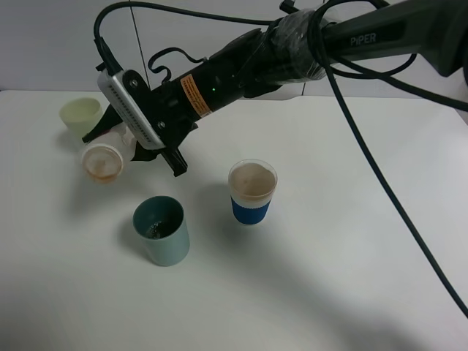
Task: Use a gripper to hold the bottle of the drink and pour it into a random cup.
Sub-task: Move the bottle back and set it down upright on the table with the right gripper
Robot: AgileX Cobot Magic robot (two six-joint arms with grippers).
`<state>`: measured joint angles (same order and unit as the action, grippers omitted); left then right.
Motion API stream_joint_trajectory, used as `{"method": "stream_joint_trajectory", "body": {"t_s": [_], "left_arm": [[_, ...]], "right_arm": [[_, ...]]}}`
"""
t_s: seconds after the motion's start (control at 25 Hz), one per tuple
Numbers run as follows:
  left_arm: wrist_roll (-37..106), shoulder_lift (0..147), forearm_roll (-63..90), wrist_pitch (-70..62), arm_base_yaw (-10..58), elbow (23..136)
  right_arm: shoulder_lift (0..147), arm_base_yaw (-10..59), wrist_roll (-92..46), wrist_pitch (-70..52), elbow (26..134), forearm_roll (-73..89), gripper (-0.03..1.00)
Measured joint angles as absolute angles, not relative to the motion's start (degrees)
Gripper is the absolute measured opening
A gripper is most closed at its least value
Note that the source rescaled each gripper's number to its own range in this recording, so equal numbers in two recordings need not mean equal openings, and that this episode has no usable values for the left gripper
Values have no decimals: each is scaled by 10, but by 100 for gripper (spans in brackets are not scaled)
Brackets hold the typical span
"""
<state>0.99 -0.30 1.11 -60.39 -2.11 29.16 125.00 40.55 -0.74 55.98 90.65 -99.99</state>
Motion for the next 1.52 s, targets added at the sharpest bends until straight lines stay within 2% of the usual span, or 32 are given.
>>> {"method": "stream_joint_trajectory", "body": {"t_s": [0.08,0.28,0.44,0.84,1.2,1.52], "left_arm": [[10,-3,11,-604,-21,292],[10,-3,11,-604,-21,292],[10,-3,11,-604,-21,292],[10,-3,11,-604,-21,292],[10,-3,11,-604,-21,292],[10,-3,11,-604,-21,292]], "right_arm": [[1250,400,112,537,907,-982,0],[1250,382,264,519,907,-891,0],[1250,365,351,500,907,-839,0],[1250,310,555,494,907,-826,0],[1250,271,700,494,907,-835,0],[1250,251,721,494,907,-867,0]]}}
